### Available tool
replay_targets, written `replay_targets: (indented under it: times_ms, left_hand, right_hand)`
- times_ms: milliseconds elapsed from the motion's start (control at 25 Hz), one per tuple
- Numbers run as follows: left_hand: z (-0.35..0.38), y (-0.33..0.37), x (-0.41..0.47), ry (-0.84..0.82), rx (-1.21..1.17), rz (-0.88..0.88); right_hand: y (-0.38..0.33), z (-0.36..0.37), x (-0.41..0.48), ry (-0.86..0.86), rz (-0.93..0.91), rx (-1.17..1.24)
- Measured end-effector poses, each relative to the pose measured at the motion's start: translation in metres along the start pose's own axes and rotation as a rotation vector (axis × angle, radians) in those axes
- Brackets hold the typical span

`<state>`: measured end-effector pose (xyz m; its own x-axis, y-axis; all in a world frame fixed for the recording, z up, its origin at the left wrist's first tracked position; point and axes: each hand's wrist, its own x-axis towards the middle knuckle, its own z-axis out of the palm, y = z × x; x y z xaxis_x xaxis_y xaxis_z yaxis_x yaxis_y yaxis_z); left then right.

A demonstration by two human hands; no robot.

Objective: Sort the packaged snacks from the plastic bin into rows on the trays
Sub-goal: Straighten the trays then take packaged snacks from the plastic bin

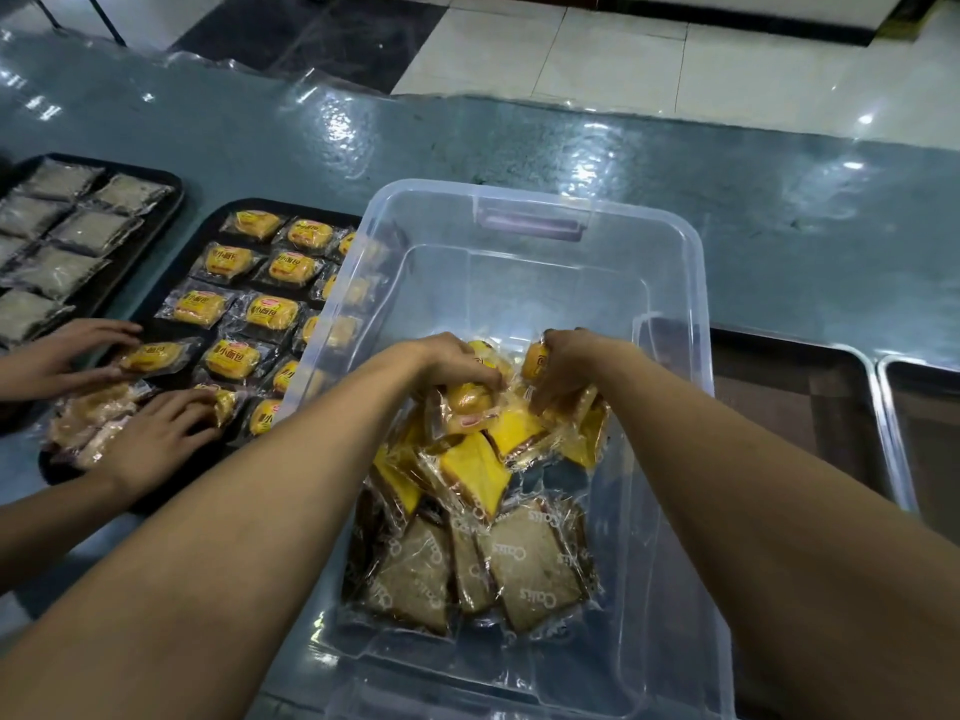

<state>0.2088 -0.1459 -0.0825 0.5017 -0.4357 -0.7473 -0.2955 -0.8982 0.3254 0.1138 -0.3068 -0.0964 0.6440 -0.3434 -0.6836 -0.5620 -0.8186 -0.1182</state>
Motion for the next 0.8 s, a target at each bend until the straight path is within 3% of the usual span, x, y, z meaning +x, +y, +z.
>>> replay_targets:
  times_ms: [160,480,640,800]
  left_hand:
    - [0.003,0.0,0.001,-0.012,0.037,-0.033]
    - [-0.006,-0.003,-0.016,0.234,-0.006,0.179]
    - [-0.017,0.001,-0.041,0.441,-0.027,0.287]
    - [-0.017,0.002,-0.073,0.545,-0.031,0.311]
  right_hand:
    - [-0.004,0.001,-0.003,0.006,-0.043,-0.008]
    - [-0.003,-0.016,-0.016,0.199,-0.073,0.076]
    - [0.003,-0.027,-0.038,0.378,-0.11,0.126]
    - [0.01,-0.042,-0.067,0.526,-0.129,0.199]
